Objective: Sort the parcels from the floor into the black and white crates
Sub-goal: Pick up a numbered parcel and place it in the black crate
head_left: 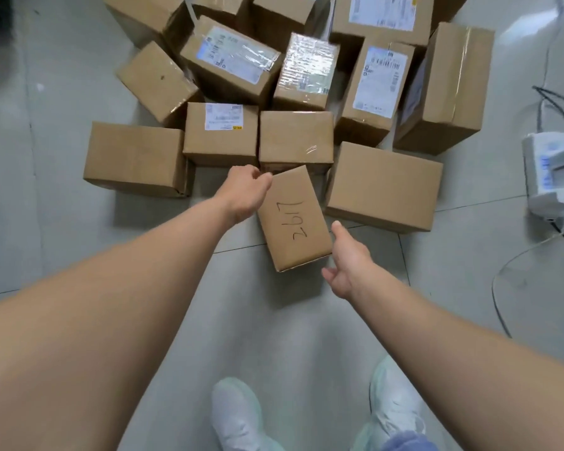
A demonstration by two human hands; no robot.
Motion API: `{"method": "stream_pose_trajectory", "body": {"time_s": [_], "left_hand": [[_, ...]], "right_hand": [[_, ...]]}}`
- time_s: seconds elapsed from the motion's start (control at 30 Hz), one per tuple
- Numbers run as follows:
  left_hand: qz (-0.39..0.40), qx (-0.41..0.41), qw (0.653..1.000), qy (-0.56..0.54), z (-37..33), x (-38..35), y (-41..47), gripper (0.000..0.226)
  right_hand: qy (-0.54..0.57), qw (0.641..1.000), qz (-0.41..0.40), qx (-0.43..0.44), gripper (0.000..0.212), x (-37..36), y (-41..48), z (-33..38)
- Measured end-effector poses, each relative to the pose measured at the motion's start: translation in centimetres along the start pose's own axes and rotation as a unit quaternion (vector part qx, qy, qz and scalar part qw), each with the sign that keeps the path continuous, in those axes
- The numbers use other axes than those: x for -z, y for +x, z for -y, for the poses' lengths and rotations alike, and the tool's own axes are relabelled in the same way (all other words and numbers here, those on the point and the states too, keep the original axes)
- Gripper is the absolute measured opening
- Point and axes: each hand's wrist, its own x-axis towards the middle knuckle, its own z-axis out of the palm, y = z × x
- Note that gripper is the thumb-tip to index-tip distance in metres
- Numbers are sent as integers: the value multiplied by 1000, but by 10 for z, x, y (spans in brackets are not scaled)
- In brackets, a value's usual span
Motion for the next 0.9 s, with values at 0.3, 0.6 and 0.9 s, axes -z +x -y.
{"method": "stream_pose_trajectory", "body": {"time_s": [0.3, 0.6, 0.9], "left_hand": [[59, 26, 997, 48, 13, -33, 53, 54], [27, 102, 994, -10, -10, 28, -23, 50], [-106, 125, 969, -186, -111, 175, -154, 49]], "right_hand": [[72, 995, 59, -21, 31, -18, 68, 2], [15, 998, 55, 10, 26, 3, -37, 43], [-62, 972, 115, 195, 38, -11, -259, 135]]}}
